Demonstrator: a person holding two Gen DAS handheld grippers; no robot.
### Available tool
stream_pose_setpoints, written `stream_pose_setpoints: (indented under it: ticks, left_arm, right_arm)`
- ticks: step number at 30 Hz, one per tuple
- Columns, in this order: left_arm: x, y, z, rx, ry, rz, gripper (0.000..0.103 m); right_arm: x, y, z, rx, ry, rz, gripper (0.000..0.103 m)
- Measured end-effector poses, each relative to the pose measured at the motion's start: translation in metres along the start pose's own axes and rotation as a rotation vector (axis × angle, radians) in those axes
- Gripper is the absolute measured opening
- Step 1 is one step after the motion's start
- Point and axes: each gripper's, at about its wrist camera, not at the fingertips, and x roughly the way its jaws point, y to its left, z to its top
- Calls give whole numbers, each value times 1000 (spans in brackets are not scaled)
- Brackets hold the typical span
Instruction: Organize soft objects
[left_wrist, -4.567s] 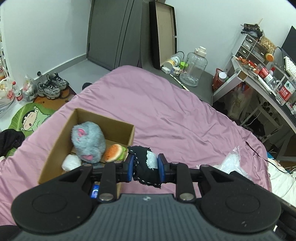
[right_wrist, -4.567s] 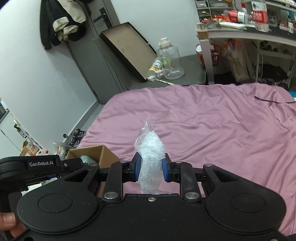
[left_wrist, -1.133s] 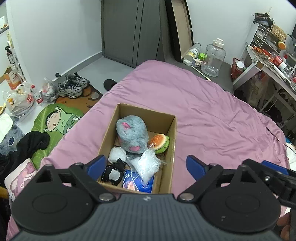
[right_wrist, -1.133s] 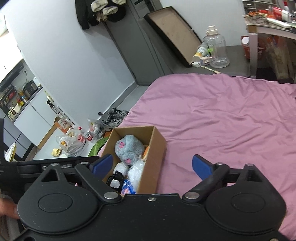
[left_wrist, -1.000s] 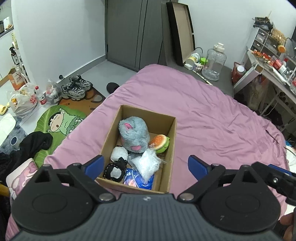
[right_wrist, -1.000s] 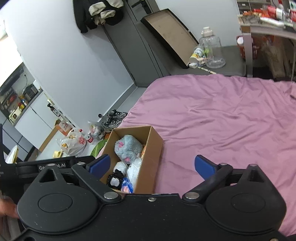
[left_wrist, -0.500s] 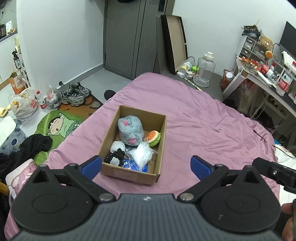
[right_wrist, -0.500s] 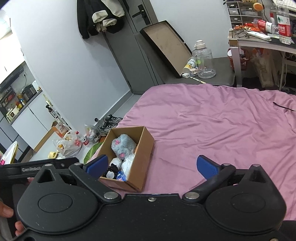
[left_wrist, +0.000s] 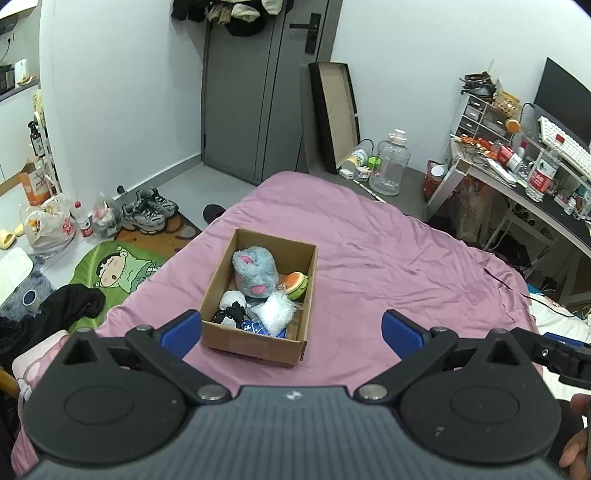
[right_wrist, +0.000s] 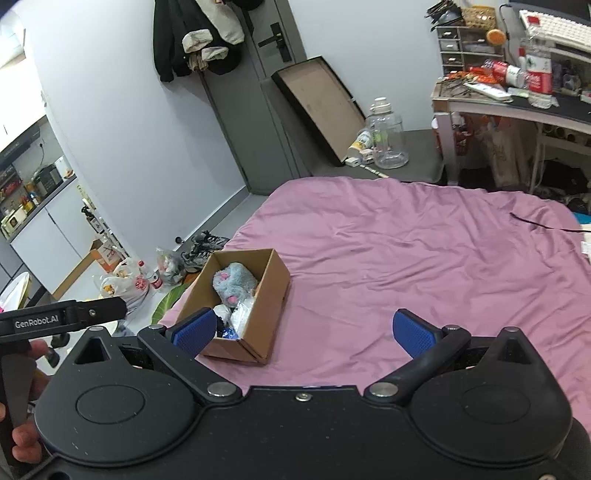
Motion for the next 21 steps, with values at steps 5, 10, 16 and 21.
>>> stream_pose_setpoints:
  ticks: [5, 10, 16, 21]
  left_arm:
    - [-16, 1, -7, 2, -25, 16, 103]
    - [-29, 3, -15, 8, -41, 8, 103]
    - [-49, 6, -20, 22, -63, 17, 103]
    - [-64, 6, -26, 47, -88, 23, 103]
  right_arm:
    - [-18, 0, -9, -18, -22, -6, 103]
    - [-29, -1, -17, -33, -30, -37, 103]
    - [-39, 8, -24, -85, -24, -64, 103]
    - [-48, 10, -30, -92, -16, -52, 103]
